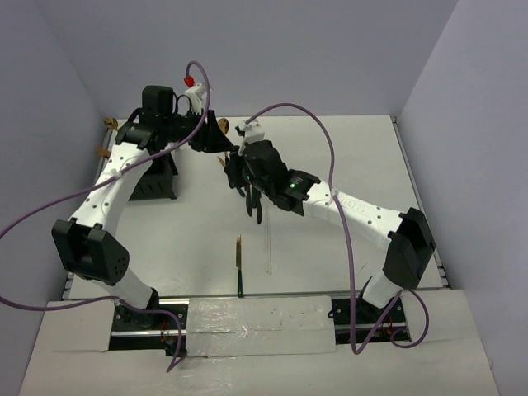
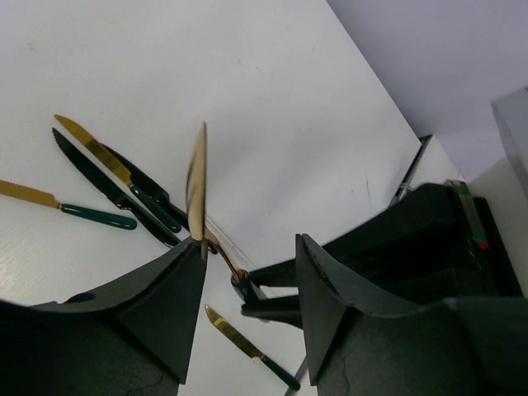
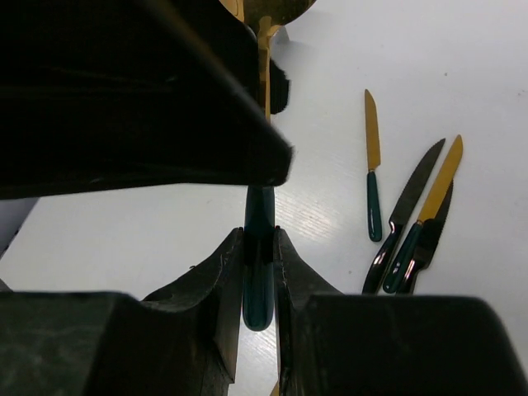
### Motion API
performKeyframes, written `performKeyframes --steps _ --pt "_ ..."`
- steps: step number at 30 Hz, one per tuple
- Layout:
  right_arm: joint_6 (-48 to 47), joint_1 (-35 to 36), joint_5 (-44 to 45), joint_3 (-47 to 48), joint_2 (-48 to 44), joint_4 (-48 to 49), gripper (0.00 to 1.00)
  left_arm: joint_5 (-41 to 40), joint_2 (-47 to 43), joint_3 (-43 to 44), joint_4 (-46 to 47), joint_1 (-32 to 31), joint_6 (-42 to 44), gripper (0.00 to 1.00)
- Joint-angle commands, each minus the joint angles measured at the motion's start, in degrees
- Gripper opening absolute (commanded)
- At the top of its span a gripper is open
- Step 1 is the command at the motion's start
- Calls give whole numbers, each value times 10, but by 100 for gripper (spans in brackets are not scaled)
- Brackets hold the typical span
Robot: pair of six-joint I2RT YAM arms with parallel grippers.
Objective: Sort the eating utensils into containers
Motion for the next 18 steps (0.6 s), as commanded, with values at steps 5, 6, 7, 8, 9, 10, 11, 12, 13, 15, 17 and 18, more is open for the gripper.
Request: performKeyframes --steps 5,6,7,8,9,10,11,12,13,15,17,18 --pt "-17 12 -1 36 -7 36 0 -82 9 -18 48 -12 -5 47" --pt "-18 12 -1 35 -10 38 0 -88 9 -18 49 -12 0 45" --pt "-18 12 0 35 -12 40 0 -94 9 -17 48 -12 3 44" --pt "-19 12 -1 34 -12 41 0 -96 9 -15 48 -12 5 39" --pt "-20 12 -1 34 -11 41 0 -97 9 -13 49 -12 6 35" --pt "-21 12 -3 35 -10 40 0 -97 9 -10 48 -12 6 21" --pt "-21 12 -4 37 -8 38 0 -98 8 -6 49 -12 5 12" --pt "-22 12 -5 42 -3 35 0 -100 8 -3 49 -12 6 3" --pt "-20 12 -7 44 1 27 0 -103 8 4 47 -12 6 0" --pt "-15 11 -9 53 10 15 13 -120 8 13 46 -11 15 0" --pt "-6 8 -17 57 15 5 50 -151 8 21 48 -3 34 0" --pt "-2 7 -17 57 15 -2 56 -165 11 23 54 15 39 0"
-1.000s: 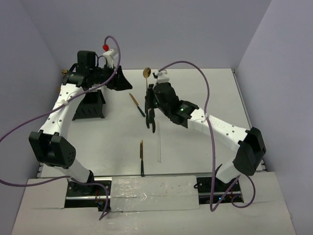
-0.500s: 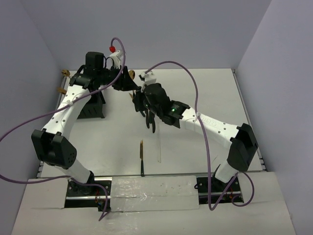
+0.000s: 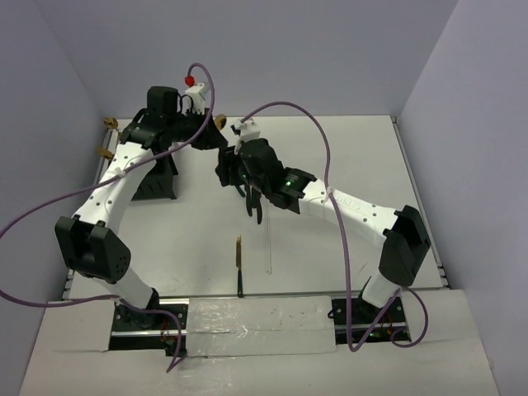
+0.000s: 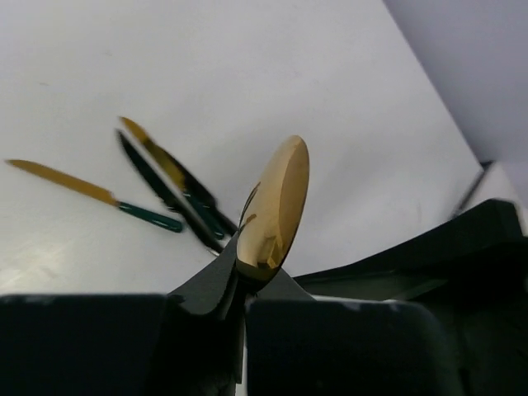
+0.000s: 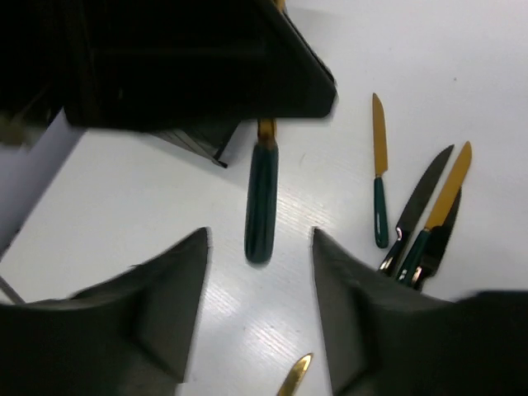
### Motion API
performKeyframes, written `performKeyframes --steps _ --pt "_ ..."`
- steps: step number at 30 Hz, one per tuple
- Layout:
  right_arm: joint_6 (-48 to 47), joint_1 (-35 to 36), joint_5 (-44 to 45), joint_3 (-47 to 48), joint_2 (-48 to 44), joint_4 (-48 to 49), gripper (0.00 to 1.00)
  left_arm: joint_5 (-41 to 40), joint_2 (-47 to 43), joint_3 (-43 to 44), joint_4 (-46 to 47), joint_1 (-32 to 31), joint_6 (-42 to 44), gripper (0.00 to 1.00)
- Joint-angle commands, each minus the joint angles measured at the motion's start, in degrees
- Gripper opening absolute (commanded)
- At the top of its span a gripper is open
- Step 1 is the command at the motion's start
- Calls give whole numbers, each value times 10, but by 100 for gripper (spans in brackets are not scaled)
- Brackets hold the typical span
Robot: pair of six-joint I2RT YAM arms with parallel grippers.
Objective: Sort the eating utensils into containers
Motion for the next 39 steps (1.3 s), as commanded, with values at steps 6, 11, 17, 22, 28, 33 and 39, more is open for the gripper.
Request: performKeyframes --steps 6,11,17,22,28,33,39 --pt "9 1 16 -4 -36 -5 70 -187 32 61 119 177 71 0" --pt "25 0 37 -78 -78 14 71 -286 76 79 221 237 155 0" --pt "36 -1 63 -127 -112 11 71 -346 148 100 299 261 183 0" --pt "36 -2 84 -172 -145 18 71 -360 204 126 312 274 157 0" --pt "48 -6 96 -206 -170 9 71 -347 215 93 327 281 129 5" --pt "60 -10 99 -221 -181 -1 71 -361 203 66 326 288 116 42" --pt "63 -10 98 -228 -185 -10 71 -331 163 46 295 289 117 65"
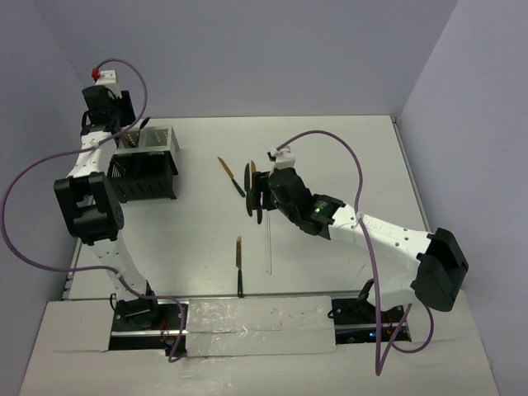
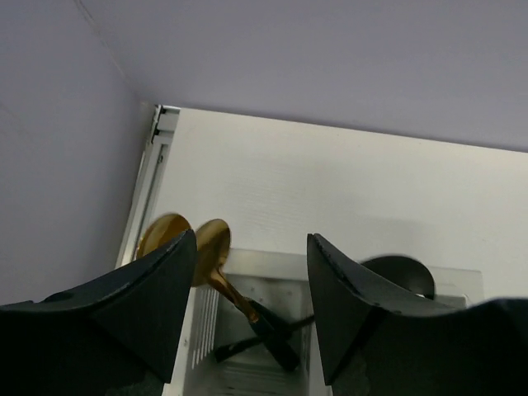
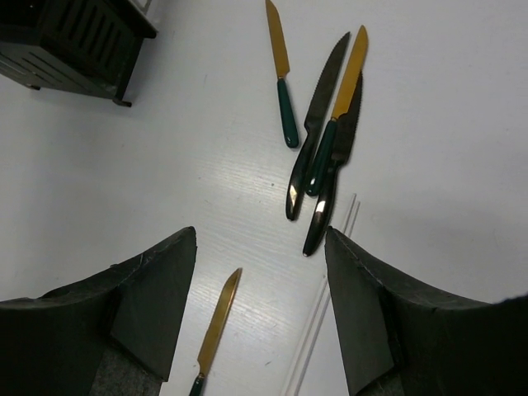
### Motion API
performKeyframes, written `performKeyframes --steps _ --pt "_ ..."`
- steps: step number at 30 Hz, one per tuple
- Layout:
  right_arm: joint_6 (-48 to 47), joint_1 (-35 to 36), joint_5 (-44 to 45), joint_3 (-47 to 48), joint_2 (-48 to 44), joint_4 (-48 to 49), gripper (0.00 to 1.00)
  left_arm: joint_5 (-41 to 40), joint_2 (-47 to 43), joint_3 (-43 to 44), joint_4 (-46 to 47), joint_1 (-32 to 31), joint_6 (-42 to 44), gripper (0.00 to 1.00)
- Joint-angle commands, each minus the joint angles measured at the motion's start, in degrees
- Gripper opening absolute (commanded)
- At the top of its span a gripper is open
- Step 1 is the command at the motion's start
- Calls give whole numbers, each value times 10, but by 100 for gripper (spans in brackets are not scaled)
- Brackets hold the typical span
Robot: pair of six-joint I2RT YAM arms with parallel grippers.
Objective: Sort the eating utensils into containers
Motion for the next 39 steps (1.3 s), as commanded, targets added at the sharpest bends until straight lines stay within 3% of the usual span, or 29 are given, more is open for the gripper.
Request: performKeyframes --steps 1,5,9,13,16,22,25,28,32,39 --pt "10 -3 16 1 -24 -1 71 20 -64 -2 -6 4 -8 65" --pt "32 -5 23 7 -20 -28 71 72 -128 4 -78 -2 -53 65" --pt "65 -8 40 -14 -29 -70 71 138 -205 -27 -208 -55 1 55" --pt "95 -10 46 -49 -56 -83 71 150 -280 -107 -360 -193 66 59" --pt "113 -11 57 -61 -76 -104 71 145 -335 -174 -419 -295 68 63" --pt "173 -10 83 -87 -135 -170 70 99 -389 -330 -428 -491 42 64" --pt "206 -8 102 -107 -179 -188 69 117 -376 -361 -406 -537 -7 65" --pt "233 -6 116 -116 -208 -216 68 152 -345 -382 -384 -565 -108 66" --pt "256 7 137 -106 -225 -257 66 120 -307 -422 -366 -591 -216 70" --pt "340 39 183 -117 -260 -349 66 112 -259 -445 -350 -673 -317 76"
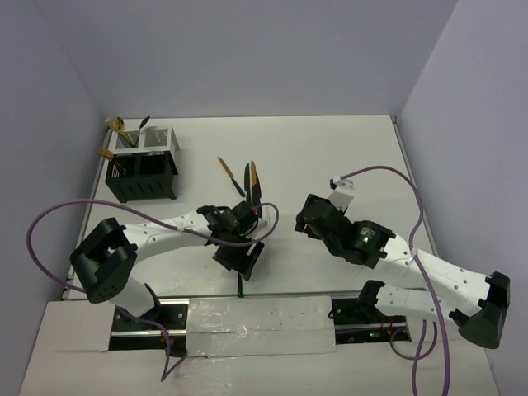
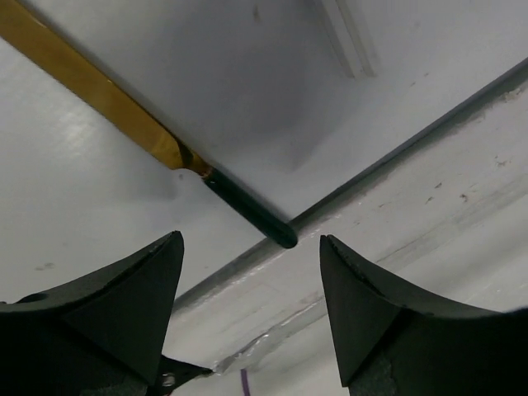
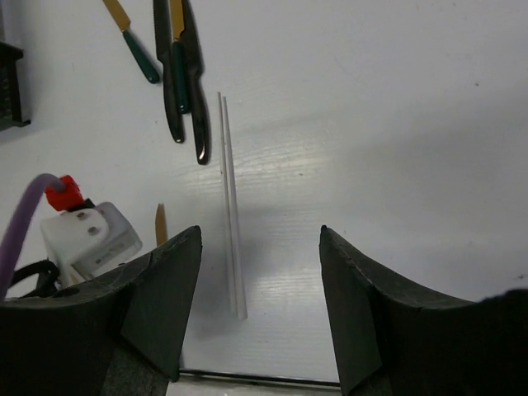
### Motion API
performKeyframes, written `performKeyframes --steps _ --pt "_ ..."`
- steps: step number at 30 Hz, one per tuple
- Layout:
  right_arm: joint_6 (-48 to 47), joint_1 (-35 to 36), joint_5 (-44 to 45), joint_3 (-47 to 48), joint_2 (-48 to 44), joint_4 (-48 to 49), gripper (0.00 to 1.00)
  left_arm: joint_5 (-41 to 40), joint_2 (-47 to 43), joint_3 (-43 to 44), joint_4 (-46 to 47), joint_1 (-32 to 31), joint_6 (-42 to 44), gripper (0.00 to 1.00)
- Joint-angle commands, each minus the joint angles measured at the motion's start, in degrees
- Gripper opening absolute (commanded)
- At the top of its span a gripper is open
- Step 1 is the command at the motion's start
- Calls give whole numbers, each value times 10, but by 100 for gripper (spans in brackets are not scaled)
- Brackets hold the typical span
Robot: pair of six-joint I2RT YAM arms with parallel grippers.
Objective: Sort the eating utensils into containers
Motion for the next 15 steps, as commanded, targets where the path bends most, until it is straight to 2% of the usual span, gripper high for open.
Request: performKeyframes --steps 1,3,6,15 --pt "71 21 51 -12 -39 -64 66 -10 11 -8 28 -22 -93 75" --pt "102 34 66 -15 -53 -94 65 -61 25 -9 26 -21 -104 72" --pt "147 59 87 -17 -83 -141 65 -96 41 -14 27 -21 -126 65" --pt "177 86 114 3 -91 -186 64 -140 72 -19 52 -35 -158 56"
